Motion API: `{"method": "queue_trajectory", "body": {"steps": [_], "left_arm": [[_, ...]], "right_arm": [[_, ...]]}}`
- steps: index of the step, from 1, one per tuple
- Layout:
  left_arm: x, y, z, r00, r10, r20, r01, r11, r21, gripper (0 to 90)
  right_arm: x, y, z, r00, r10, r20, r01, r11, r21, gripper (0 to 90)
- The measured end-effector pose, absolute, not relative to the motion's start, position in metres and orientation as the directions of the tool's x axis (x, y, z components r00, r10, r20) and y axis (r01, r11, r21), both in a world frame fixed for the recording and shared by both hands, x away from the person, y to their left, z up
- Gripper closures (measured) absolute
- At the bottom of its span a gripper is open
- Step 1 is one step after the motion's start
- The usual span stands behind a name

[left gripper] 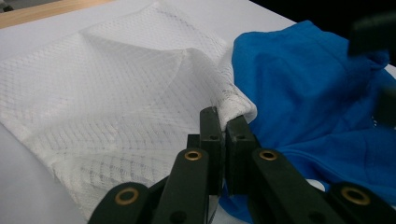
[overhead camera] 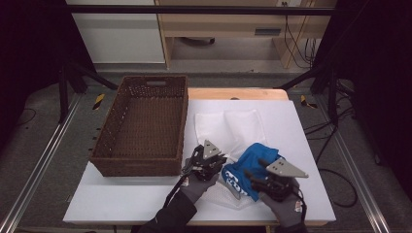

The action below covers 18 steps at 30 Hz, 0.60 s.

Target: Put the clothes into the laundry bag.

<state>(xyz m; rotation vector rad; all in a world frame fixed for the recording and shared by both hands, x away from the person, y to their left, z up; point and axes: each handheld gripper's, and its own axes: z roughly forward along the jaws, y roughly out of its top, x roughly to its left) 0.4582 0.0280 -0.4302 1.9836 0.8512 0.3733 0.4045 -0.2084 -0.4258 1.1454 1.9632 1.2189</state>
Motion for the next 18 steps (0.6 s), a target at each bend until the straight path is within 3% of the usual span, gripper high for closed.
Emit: {"method": "queue_trajectory", "body": {"steps": [2,6,7,9,12,14,18], "left_arm": [[0.458,0.029,-0.43,0.717,0.693,-0.069,0.415,-0.346,0.842,87.4],[0.459,0.03,-0.431,0.718,0.693,-0.07,0.416,-0.346,0.841,87.4],[0.459,0.03,-0.431,0.717,0.693,-0.072,0.418,-0.345,0.84,87.4],[0.46,0.03,-0.432,0.716,0.694,-0.076,0.421,-0.343,0.84,87.5],[0.46,0.029,-0.432,0.716,0.695,-0.072,0.42,-0.345,0.839,87.6],[0.46,0.029,-0.43,0.716,0.695,-0.072,0.419,-0.344,0.84,87.6],[0.461,0.029,-0.426,0.713,0.697,-0.075,0.423,-0.342,0.839,87.7]], "right_arm": [[0.419,-0.222,-0.43,-0.395,0.916,-0.067,0.405,0.239,0.883,31.1],[0.439,-0.239,-0.448,-0.336,0.94,-0.061,0.475,0.225,0.851,30.9],[0.444,-0.242,-0.455,-0.326,0.944,-0.043,0.503,0.212,0.838,34.0],[0.449,-0.246,-0.47,-0.342,0.94,-0.006,0.559,0.209,0.802,50.1],[0.444,-0.247,-0.473,-0.366,0.93,0.021,0.561,0.203,0.803,74.7],[0.435,-0.249,-0.46,-0.393,0.919,0.035,0.535,0.198,0.822,79.3],[0.413,-0.243,-0.435,-0.465,0.883,0.07,0.444,0.164,0.881,79.1]]}}
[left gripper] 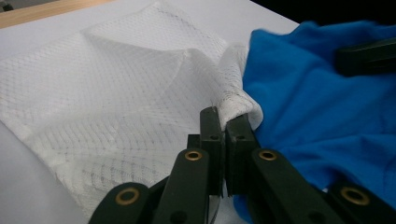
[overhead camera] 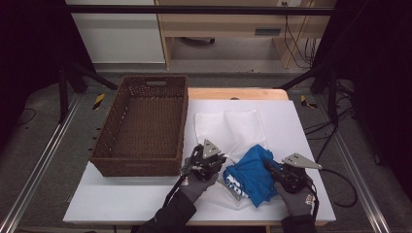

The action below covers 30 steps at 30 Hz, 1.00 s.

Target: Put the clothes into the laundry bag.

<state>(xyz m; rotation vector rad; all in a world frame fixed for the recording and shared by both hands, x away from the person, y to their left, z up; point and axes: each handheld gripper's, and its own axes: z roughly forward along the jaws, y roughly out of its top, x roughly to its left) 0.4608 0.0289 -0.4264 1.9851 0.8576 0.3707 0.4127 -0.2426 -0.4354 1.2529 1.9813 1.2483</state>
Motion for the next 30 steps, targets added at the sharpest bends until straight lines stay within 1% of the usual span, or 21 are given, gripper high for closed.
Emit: {"method": "queue_trajectory", "body": {"steps": [2,3,6,8,12,16,17,18,20,21,24,25,26,30], "left_arm": [[0.461,0.029,-0.425,0.711,0.698,-0.08,0.424,-0.336,0.841,87.7],[0.461,0.029,-0.424,0.709,0.7,-0.085,0.426,-0.33,0.843,87.7],[0.462,0.028,-0.419,0.705,0.703,-0.095,0.429,-0.315,0.847,87.7],[0.461,0.027,-0.415,0.704,0.704,-0.092,0.424,-0.313,0.85,87.8],[0.46,0.025,-0.409,0.706,0.703,-0.078,0.407,-0.313,0.858,88.0],[0.456,0.022,-0.404,0.719,0.691,-0.081,0.391,-0.306,0.868,88.1],[0.454,0.022,-0.403,0.722,0.688,-0.072,0.385,-0.313,0.868,88.1],[0.452,0.022,-0.403,0.724,0.686,-0.067,0.379,-0.315,0.87,88.1],[0.449,0.022,-0.404,0.727,0.683,-0.064,0.375,-0.317,0.871,88.1],[0.449,0.022,-0.405,0.727,0.684,-0.063,0.376,-0.319,0.87,88.1],[0.449,0.024,-0.413,0.724,0.687,-0.067,0.387,-0.323,0.864,87.9],[0.45,0.026,-0.415,0.722,0.688,-0.065,0.389,-0.326,0.862,87.9],[0.451,0.027,-0.417,0.72,0.691,-0.073,0.395,-0.32,0.861,87.9],[0.456,0.032,-0.422,0.709,0.699,-0.095,0.418,-0.307,0.855,87.7]], "right_arm": [[0.401,-0.233,-0.426,-0.527,0.848,0.062,0.389,0.175,0.904,78.7],[0.401,-0.233,-0.426,-0.527,0.848,0.062,0.389,0.175,0.904,78.7],[0.391,-0.21,-0.423,-0.62,0.783,0.048,0.342,0.215,0.915,78.3],[0.391,-0.193,-0.428,-0.661,0.75,0.027,0.336,0.263,0.904,78.2],[0.402,-0.162,-0.448,-0.708,0.705,0.034,0.379,0.34,0.861,78.1],[0.411,-0.151,-0.455,-0.699,0.715,0.019,0.393,0.363,0.845,77.7],[0.419,-0.149,-0.457,-0.662,0.75,0.017,0.416,0.348,0.84,76.1],[0.419,-0.149,-0.457,-0.662,0.75,0.017,0.416,0.348,0.84,76.1],[0.427,-0.146,-0.46,-0.615,0.788,-0.008,0.432,0.345,0.833,73.8],[0.433,-0.143,-0.465,-0.589,0.808,-0.018,0.449,0.346,0.824,69.9],[0.435,-0.142,-0.467,-0.589,0.808,-0.005,0.458,0.339,0.822,67.3],[0.434,-0.145,-0.464,-0.595,0.804,0.013,0.46,0.326,0.826,61.8],[0.434,-0.145,-0.464,-0.595,0.804,0.013,0.46,0.326,0.826,61.8],[0.421,-0.159,-0.447,-0.612,0.789,0.047,0.428,0.281,0.859,51.5]]}}
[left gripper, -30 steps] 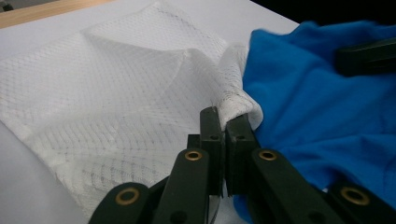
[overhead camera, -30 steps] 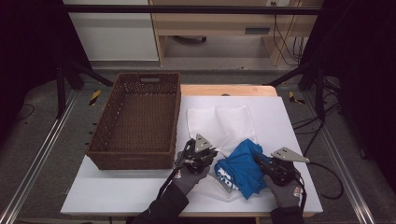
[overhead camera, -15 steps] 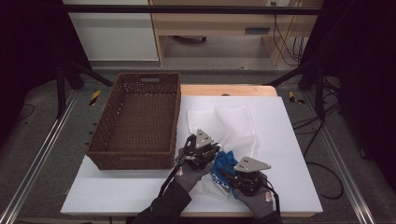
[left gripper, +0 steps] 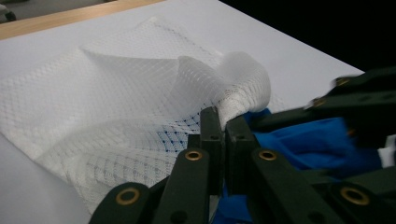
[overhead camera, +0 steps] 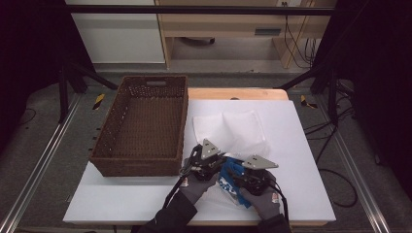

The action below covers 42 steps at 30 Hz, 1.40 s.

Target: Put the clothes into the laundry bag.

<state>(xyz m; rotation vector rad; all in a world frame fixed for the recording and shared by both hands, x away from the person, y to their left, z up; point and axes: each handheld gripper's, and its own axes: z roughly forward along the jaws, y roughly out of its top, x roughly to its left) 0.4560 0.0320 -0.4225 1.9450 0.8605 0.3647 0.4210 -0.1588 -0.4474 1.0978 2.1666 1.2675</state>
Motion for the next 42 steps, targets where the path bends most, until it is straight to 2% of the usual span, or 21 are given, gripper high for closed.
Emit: {"method": "queue_trajectory", "body": {"steps": [1,2,5,9,12,13,14,15,16,17,18,20,25,27,31,32,33,35,37,38,42], "left_arm": [[0.457,0.033,-0.423,0.706,0.702,-0.095,0.418,-0.304,0.856,87.7],[0.457,0.033,-0.424,0.704,0.704,-0.095,0.419,-0.304,0.855,87.7],[0.456,0.034,-0.424,0.704,0.704,-0.089,0.417,-0.309,0.855,87.7],[0.456,0.034,-0.423,0.705,0.704,-0.086,0.413,-0.31,0.856,87.6],[0.456,0.034,-0.423,0.706,0.703,-0.087,0.413,-0.308,0.857,87.7],[0.456,0.034,-0.424,0.707,0.702,-0.088,0.413,-0.309,0.857,87.7],[0.456,0.033,-0.424,0.707,0.702,-0.087,0.413,-0.309,0.857,87.7],[0.456,0.033,-0.424,0.708,0.701,-0.088,0.413,-0.31,0.856,87.7],[0.455,0.033,-0.423,0.709,0.7,-0.089,0.412,-0.309,0.857,87.7],[0.455,0.033,-0.423,0.709,0.7,-0.089,0.412,-0.309,0.857,87.7],[0.455,0.033,-0.422,0.71,0.698,-0.088,0.411,-0.31,0.857,87.7],[0.453,0.033,-0.419,0.717,0.692,-0.086,0.401,-0.308,0.863,87.8],[0.444,0.03,-0.406,0.739,0.669,-0.078,0.367,-0.303,0.879,87.9],[0.441,0.029,-0.405,0.745,0.664,-0.069,0.357,-0.309,0.881,87.9],[0.441,0.032,-0.41,0.748,0.66,-0.077,0.364,-0.311,0.878,87.9],[0.442,0.033,-0.412,0.745,0.662,-0.075,0.366,-0.313,0.877,87.9],[0.443,0.034,-0.414,0.741,0.667,-0.075,0.371,-0.315,0.873,87.9],[0.445,0.038,-0.418,0.731,0.678,-0.077,0.382,-0.313,0.87,87.8],[0.447,0.041,-0.42,0.722,0.687,-0.079,0.39,-0.31,0.867,87.7],[0.448,0.042,-0.422,0.719,0.691,-0.078,0.39,-0.309,0.867,87.7],[0.452,0.046,-0.425,0.706,0.704,-0.075,0.401,-0.311,0.862,87.6]], "right_arm": [[0.412,-0.167,-0.437,-0.618,0.785,0.045,0.394,0.26,0.882,45.6],[0.412,-0.167,-0.437,-0.618,0.785,0.045,0.394,0.26,0.882,45.6],[0.404,-0.18,-0.427,-0.595,0.803,0.029,0.37,0.242,0.897,33.7],[0.402,-0.188,-0.442,-0.584,0.811,0.049,0.43,0.257,0.865,26.9],[0.404,-0.184,-0.464,-0.588,0.804,0.089,0.492,0.268,0.829,30.5],[0.405,-0.181,-0.471,-0.595,0.798,0.091,0.503,0.282,0.817,35.4],[0.407,-0.176,-0.479,-0.59,0.804,0.072,0.506,0.299,0.809,49.6],[0.407,-0.176,-0.479,-0.59,0.804,0.072,0.506,0.299,0.809,49.6],[0.408,-0.173,-0.478,-0.585,0.809,0.055,0.507,0.313,0.803,67.1],[0.408,-0.173,-0.478,-0.585,0.809,0.055,0.507,0.313,0.803,67.1],[0.408,-0.171,-0.476,-0.584,0.811,0.043,0.501,0.318,0.805,74.6],[0.407,-0.168,-0.47,-0.577,0.817,0.018,0.481,0.321,0.816,78.8],[0.418,-0.154,-0.456,-0.559,0.829,0.013,0.453,0.292,0.842,79.1],[0.427,-0.148,-0.454,-0.529,0.848,0.016,0.456,0.269,0.849,78.6],[0.445,-0.136,-0.466,-0.448,0.892,-0.051,0.471,0.284,0.835,73.9],[0.451,-0.133,-0.476,-0.452,0.891,-0.045,0.495,0.293,0.818,68.4],[0.451,-0.133,-0.476,-0.452,0.891,-0.045,0.495,0.293,0.818,68.4],[0.451,-0.137,-0.476,-0.462,0.886,-0.03,0.49,0.283,0.824,62.2],[0.445,-0.149,-0.467,-0.485,0.874,0.034,0.487,0.237,0.841,51.6],[0.445,-0.149,-0.467,-0.485,0.874,0.034,0.487,0.237,0.841,51.6],[0.427,-0.168,-0.451,-0.524,0.849,0.071,0.444,0.201,0.873,41.3]]}}
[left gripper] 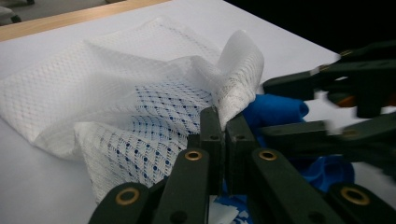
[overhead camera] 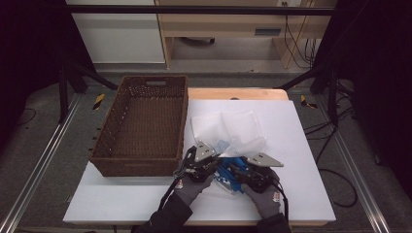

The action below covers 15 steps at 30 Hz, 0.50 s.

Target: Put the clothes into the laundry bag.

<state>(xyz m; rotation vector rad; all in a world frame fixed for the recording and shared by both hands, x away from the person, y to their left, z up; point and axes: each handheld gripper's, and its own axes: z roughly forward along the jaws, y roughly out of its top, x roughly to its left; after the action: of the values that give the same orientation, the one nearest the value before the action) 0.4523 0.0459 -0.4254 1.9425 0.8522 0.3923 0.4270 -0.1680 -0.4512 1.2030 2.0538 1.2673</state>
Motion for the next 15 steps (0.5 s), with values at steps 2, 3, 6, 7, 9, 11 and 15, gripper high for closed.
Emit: {"method": "queue_trajectory", "body": {"steps": [2,3,6,7,9,11,15], "left_arm": [[0.454,0.046,-0.427,0.701,0.709,-0.08,0.405,-0.304,0.862,87.6],[0.455,0.046,-0.427,0.7,0.71,-0.081,0.408,-0.303,0.861,87.6],[0.456,0.046,-0.428,0.697,0.712,-0.082,0.412,-0.303,0.859,87.6],[0.456,0.046,-0.428,0.697,0.713,-0.082,0.411,-0.303,0.86,87.6],[0.456,0.045,-0.428,0.698,0.711,-0.085,0.411,-0.3,0.861,87.6],[0.456,0.045,-0.427,0.698,0.711,-0.087,0.41,-0.298,0.862,87.6],[0.454,0.045,-0.424,0.702,0.706,-0.091,0.408,-0.294,0.865,87.6]], "right_arm": [[0.419,-0.173,-0.448,-0.544,0.835,0.086,0.442,0.198,0.875,37.5],[0.417,-0.173,-0.449,-0.556,0.827,0.088,0.439,0.203,0.875,35.6],[0.416,-0.162,-0.462,-0.586,0.807,0.076,0.456,0.251,0.854,30.8],[0.419,-0.156,-0.468,-0.585,0.808,0.063,0.466,0.272,0.842,30.5],[0.425,-0.144,-0.481,-0.567,0.824,0.014,0.487,0.322,0.812,41.9],[0.428,-0.142,-0.483,-0.554,0.833,-0.011,0.488,0.335,0.806,50.2],[0.434,-0.142,-0.478,-0.485,0.874,-0.007,0.533,0.302,0.791,75.1]]}}
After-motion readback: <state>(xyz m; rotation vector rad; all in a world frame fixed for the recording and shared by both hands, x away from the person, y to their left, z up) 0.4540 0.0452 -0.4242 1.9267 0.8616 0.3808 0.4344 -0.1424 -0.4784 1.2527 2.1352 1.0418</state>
